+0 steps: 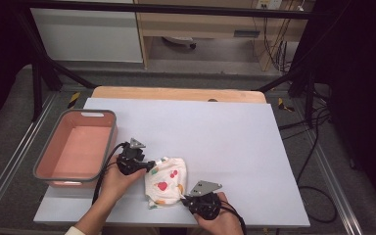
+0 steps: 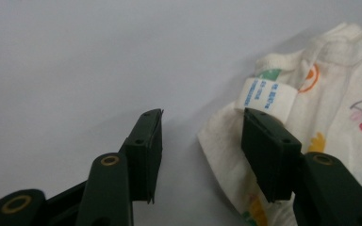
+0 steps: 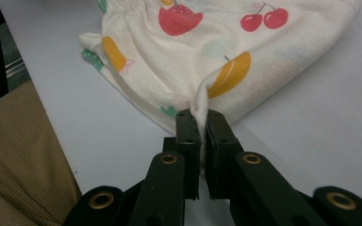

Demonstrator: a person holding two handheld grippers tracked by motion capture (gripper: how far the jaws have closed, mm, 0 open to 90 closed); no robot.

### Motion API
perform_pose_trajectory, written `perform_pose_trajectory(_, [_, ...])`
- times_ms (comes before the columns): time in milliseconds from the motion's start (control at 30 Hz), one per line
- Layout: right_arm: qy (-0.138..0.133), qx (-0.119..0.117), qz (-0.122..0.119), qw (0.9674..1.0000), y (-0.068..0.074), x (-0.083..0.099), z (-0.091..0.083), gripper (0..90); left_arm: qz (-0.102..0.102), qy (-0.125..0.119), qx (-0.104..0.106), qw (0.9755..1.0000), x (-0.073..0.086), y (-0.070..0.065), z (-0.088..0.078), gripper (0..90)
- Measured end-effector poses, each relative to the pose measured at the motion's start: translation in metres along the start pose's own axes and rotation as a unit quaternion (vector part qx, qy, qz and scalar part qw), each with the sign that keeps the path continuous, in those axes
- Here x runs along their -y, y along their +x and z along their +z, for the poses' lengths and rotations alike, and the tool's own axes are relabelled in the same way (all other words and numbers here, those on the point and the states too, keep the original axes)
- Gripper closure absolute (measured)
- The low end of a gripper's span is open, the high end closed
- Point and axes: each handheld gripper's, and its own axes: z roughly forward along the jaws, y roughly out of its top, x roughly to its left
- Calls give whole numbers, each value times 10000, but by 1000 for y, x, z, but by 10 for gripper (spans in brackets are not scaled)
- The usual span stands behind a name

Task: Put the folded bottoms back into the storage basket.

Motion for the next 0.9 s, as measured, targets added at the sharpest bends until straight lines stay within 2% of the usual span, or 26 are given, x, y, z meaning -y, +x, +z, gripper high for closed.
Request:
perform_pose_trajectory(67, [16, -11, -11, 10000, 0, 0, 0, 861, 26, 15, -19, 10000, -1, -1, 0, 484])
perform_pose_trajectory(167, [15, -62, 5, 10000, -1, 0, 0, 860, 128, 13, -21, 9999, 0, -4, 0, 529])
perform_pose_trajectory(200, [9, -70, -11, 10000, -2, 0, 0, 861, 134, 9, 34, 9999, -1, -4, 0, 566])
perform_pose_trajectory(233, [-3, -57, -46, 10000, -1, 0, 0, 861, 117, -2, 287, 9995, -1, -5, 1, 721])
perform_pose_trajectory(300, [-6, -54, -63, 10000, -1, 0, 0, 861, 93, -13, 437, 9990, -2, -4, 2, 827])
perform_pose_trajectory(333, [-5, -58, -71, 10000, -1, 0, 0, 861, 93, -13, 437, 9990, -2, -4, 2, 843])
perform_pose_trajectory(433, [-12, -102, -52, 9999, -2, -1, 0, 862, 30, -13, 529, 9986, -4, -1, 0, 862])
perform_pose_trajectory(467, [-4, -130, -11, 9999, -3, -1, 0, 863, 67, -29, 511, 9987, -6, -1, -1, 864])
perform_pose_trajectory(533, [-27, -144, -131, 9998, -1, -7, -1, 864, 142, -62, 512, 9986, -11, -2, -6, 869])
perform_pose_trajectory(567, [-37, -139, -168, 9998, 0, -9, -2, 864, 256, -98, 473, 9985, -17, -3, -11, 870])
perform_pose_trajectory(733, [-138, -113, -253, 9995, -3, -20, -9, 865, 428, -173, 447, 9979, -31, -7, -19, 871])
perform_pose_trajectory(833, [-241, -131, -239, 9993, -9, -29, -16, 865, 589, -197, 401, 9973, -44, -8, -26, 873])
perform_pose_trajectory(900, [-255, -143, -222, 9993, -10, -31, -18, 865, 610, -221, 382, 9972, -47, -8, -28, 873])
